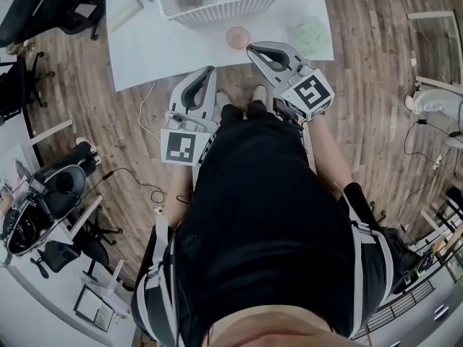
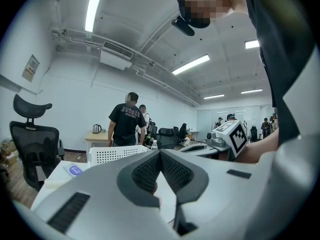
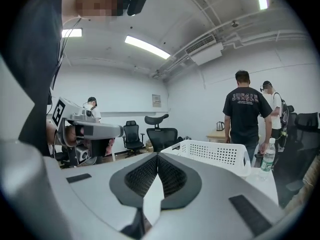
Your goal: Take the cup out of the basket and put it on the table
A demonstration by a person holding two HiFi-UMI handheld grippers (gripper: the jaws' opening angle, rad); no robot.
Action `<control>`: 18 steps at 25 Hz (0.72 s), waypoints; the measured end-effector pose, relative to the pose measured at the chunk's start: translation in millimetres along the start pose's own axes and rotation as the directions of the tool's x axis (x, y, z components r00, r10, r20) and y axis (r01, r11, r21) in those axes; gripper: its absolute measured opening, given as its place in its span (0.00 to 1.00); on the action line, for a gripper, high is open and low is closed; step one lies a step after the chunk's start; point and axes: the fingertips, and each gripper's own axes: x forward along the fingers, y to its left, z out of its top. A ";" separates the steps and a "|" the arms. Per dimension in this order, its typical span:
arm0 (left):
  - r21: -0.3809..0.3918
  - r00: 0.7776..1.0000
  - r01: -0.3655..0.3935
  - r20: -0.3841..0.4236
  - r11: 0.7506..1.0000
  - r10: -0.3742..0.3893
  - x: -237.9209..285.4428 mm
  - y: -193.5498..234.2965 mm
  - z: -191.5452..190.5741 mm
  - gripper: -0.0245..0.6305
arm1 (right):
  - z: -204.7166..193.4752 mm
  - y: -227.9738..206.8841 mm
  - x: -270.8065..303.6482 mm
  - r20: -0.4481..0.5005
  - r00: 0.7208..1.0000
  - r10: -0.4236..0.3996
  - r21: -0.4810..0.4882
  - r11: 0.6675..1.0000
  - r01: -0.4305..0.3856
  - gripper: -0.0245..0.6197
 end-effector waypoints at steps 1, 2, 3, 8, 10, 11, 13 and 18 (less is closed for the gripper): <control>-0.002 1.000 0.001 -0.001 1.000 -0.001 0.8 0.1 0.1 0.07 | 4.5 -0.1 -3.2 0.017 1.000 -0.001 0.002 1.000 0.001 0.07; -0.005 1.000 0.001 -0.001 1.000 -0.001 1.5 -0.1 0.0 0.07 | 8.6 0.0 -6.5 0.032 0.999 -0.001 0.001 1.000 0.001 0.07; -0.007 1.000 0.001 0.001 1.000 -0.001 2.1 -0.9 0.2 0.07 | 12.3 0.2 -10.1 0.045 0.999 -0.002 0.000 1.000 0.002 0.07; -0.003 1.000 0.011 0.002 1.000 -0.011 6.5 -7.5 0.5 0.07 | 23.4 4.1 -24.9 0.085 0.996 -0.008 -0.014 1.000 0.010 0.07; 0.002 1.000 0.014 0.005 1.000 -0.014 8.2 -9.4 2.3 0.07 | 28.7 6.0 -29.7 0.103 0.995 -0.011 -0.010 1.000 0.012 0.07; 0.004 1.000 0.015 0.005 1.000 -0.015 8.7 -10.4 3.1 0.07 | 32.8 6.8 -31.7 0.119 0.993 -0.016 -0.003 1.000 0.016 0.07; 0.004 1.000 0.015 0.004 1.000 -0.015 9.0 -12.3 3.6 0.07 | 35.0 8.1 -35.5 0.125 0.992 -0.018 -0.007 1.000 0.019 0.07; 0.006 1.000 0.011 0.008 1.000 -0.011 10.0 -17.0 4.3 0.07 | 29.3 5.1 -43.2 0.102 0.994 -0.025 -0.016 0.999 0.027 0.07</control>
